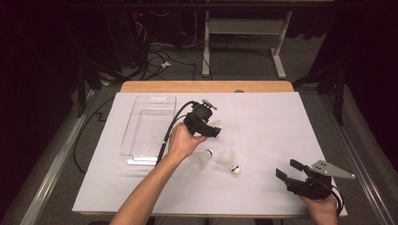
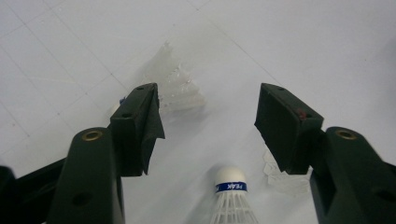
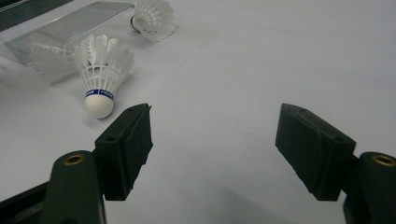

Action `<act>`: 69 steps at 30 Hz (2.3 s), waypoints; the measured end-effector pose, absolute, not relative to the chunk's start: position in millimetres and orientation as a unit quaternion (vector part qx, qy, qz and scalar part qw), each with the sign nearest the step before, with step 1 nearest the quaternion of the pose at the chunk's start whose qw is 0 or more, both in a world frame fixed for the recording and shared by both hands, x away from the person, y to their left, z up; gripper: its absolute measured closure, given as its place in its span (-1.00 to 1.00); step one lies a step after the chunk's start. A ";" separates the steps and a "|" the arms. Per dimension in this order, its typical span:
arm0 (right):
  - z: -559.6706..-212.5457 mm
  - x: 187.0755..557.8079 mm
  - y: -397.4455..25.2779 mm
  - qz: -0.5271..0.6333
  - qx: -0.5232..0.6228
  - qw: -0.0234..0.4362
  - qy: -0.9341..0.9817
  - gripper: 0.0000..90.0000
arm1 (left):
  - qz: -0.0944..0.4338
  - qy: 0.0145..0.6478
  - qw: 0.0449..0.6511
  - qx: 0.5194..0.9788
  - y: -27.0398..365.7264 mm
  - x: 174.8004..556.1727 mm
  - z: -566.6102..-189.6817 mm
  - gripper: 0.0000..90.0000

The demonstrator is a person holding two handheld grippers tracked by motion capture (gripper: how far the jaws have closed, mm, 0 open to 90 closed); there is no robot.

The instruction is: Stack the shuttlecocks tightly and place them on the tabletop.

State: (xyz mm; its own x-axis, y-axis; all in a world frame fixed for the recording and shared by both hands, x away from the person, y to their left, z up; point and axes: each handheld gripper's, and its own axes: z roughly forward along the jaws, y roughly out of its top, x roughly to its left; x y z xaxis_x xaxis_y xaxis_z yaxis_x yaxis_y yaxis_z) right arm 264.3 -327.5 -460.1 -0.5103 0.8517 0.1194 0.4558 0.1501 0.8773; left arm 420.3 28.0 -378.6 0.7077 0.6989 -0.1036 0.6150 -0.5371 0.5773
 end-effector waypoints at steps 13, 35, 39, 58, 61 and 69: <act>-460.4 264.6 -328.0 0.472 0.449 0.209 0.729 -0.39 | 0.074 0.386 0.288 0.873 34.4 418.4 -385.3 -0.16; -460.6 265.1 -327.7 0.470 0.448 0.209 0.731 -0.39 | 0.081 0.394 0.280 0.872 47.3 410.8 -385.2 -0.24; -460.3 264.4 -327.9 0.471 0.448 0.210 0.730 -0.39 | 0.086 0.397 0.268 0.874 48.9 407.9 -386.0 -0.25; -460.2 264.4 -327.0 0.470 0.450 0.210 0.730 -0.39 | 0.073 0.402 0.278 0.869 64.1 388.6 -387.0 -0.31; -460.0 263.6 -327.2 0.471 0.451 0.211 0.728 -0.39 | 0.072 0.402 0.276 0.870 66.0 384.3 -386.4 -0.32; -460.1 263.7 -326.9 0.470 0.450 0.211 0.729 -0.39 | 0.066 0.402 0.279 0.869 72.0 375.6 -387.7 -0.33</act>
